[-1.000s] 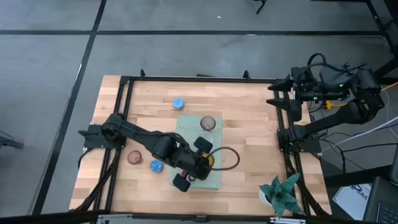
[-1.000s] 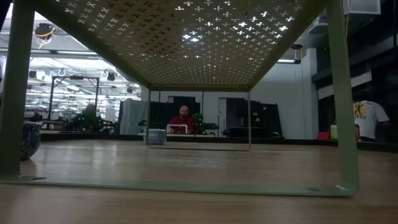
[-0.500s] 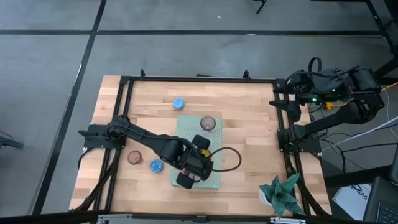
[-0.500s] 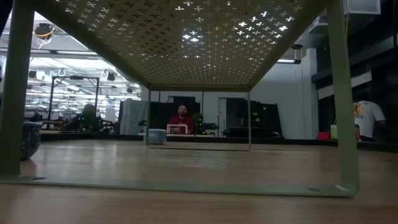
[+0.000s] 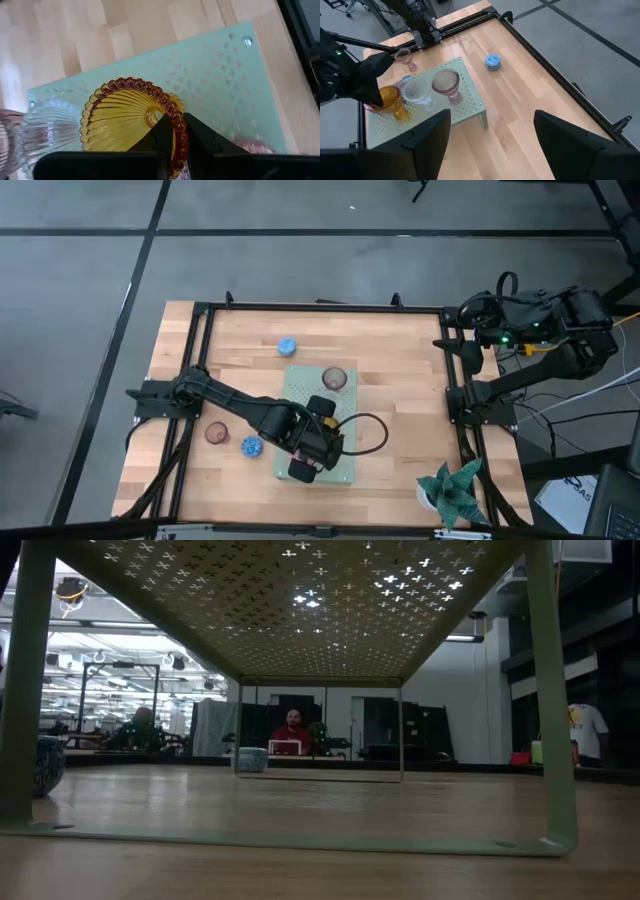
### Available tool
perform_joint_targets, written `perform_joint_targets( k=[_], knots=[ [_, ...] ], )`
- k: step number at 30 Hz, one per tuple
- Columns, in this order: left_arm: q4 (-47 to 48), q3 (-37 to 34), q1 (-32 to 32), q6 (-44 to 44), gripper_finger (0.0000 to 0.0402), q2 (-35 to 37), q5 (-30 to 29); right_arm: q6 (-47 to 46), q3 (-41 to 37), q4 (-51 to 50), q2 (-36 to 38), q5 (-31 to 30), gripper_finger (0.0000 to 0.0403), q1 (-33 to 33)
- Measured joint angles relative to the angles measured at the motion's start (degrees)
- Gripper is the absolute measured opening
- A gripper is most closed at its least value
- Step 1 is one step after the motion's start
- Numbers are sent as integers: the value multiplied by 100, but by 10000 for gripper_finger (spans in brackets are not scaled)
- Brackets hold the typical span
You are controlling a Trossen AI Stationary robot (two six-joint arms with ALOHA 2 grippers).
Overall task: Pick & Place candle stick holders
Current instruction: Put the yellow candle holder on the shelf
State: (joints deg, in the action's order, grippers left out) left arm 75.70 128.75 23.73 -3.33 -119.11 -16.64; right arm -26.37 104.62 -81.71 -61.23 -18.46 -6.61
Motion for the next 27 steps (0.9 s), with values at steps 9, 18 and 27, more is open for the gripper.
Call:
perform_joint_targets(
  k=[9,18,27],
  knots=[
    [-94,0,2,-100,28,-34,-24,-1,0,0,0,0,288,1],
    [-92,0,0,-247,35,-46,-14,0,0,0,0,0,288,0],
    [-93,0,-11,-249,87,-46,25,-4,0,-2,0,0,288,0]
  ],
)
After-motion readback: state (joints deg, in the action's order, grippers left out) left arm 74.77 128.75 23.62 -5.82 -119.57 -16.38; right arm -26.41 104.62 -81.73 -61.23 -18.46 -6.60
